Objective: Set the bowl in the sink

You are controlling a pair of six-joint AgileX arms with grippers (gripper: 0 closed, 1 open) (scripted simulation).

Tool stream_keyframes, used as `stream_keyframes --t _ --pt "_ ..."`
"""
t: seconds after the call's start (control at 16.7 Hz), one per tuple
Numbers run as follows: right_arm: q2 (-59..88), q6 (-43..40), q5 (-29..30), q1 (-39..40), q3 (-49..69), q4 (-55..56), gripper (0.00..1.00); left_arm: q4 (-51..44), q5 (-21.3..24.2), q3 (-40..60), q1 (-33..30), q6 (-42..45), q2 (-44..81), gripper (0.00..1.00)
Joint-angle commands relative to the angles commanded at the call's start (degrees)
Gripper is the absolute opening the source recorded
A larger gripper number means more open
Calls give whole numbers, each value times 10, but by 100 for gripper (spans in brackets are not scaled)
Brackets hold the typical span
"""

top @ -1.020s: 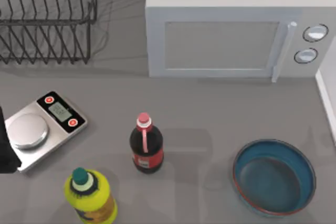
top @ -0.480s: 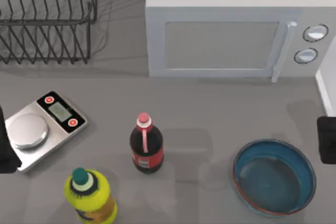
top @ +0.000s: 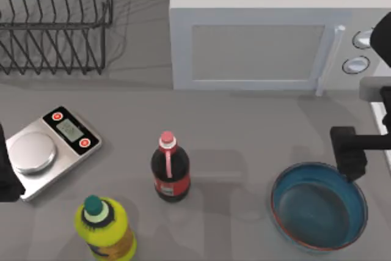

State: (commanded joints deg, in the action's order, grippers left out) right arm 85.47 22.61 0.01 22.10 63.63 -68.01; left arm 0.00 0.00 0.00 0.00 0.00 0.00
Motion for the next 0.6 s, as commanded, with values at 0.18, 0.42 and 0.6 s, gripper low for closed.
stream_keyframes --t 0.18,0.42,0.6 --pt "2 1 0 1 3 -2 100 0 0 0 0 0 0 100" --pt "3 0 0 -1 -7 8 100 0 0 0 0 0 0 100" --pt "22 0 0 0 -47 66 100 0 0 0 0 0 0 100"
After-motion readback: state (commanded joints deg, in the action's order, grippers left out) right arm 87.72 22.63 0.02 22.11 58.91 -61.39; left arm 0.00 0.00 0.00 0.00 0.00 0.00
